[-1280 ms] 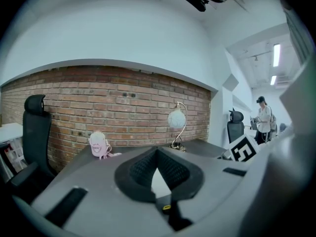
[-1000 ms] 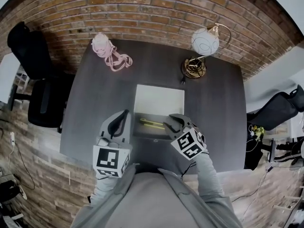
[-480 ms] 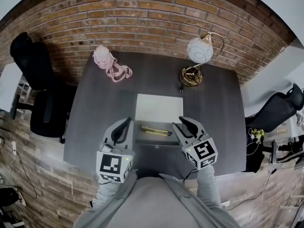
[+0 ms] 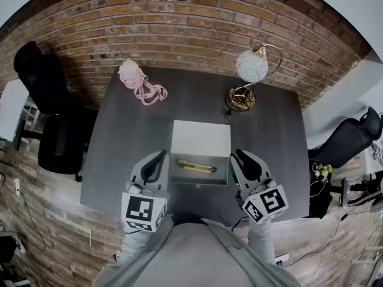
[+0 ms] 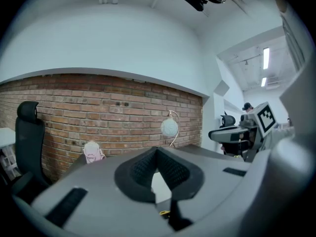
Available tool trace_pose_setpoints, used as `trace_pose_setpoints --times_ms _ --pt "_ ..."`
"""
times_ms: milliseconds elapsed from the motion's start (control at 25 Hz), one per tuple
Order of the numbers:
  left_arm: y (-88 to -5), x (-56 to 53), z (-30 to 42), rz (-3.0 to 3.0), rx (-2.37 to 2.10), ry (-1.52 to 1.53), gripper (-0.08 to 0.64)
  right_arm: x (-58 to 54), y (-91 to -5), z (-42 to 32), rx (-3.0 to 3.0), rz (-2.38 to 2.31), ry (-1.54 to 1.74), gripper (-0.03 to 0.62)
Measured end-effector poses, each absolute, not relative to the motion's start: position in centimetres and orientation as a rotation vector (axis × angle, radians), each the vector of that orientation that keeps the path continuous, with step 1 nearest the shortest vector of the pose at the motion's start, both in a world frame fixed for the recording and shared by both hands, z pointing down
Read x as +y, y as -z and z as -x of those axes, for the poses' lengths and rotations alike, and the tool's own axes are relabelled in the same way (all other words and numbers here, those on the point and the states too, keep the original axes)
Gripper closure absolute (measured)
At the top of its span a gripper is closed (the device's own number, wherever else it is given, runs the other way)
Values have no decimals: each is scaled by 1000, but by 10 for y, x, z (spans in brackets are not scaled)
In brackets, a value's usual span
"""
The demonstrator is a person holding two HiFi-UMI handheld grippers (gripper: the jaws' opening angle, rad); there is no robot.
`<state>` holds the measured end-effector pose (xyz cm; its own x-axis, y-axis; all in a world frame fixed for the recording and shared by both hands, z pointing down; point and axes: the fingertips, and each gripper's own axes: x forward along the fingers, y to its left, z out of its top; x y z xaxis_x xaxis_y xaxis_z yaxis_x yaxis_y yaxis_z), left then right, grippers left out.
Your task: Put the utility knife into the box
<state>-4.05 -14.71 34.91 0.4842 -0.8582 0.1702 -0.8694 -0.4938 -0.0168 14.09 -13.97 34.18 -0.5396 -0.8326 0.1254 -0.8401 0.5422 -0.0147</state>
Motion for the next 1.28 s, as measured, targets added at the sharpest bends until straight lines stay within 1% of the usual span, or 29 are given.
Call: trace_pose_setpoints --times_ms 320,640,1280 --pt "-352 -151 25 -2658 -1502 -238 540 -131 -337 -158 -2649 -1536 -105 548" --pt "-358 -157 15 -2658 -1484 -245 540 -134 -339 -169 -2646 -1598 -119 574" --pt "-363 -166 14 -2656 -1464 -257 540 -141 -349 -170 -2633 -1610 -168 575"
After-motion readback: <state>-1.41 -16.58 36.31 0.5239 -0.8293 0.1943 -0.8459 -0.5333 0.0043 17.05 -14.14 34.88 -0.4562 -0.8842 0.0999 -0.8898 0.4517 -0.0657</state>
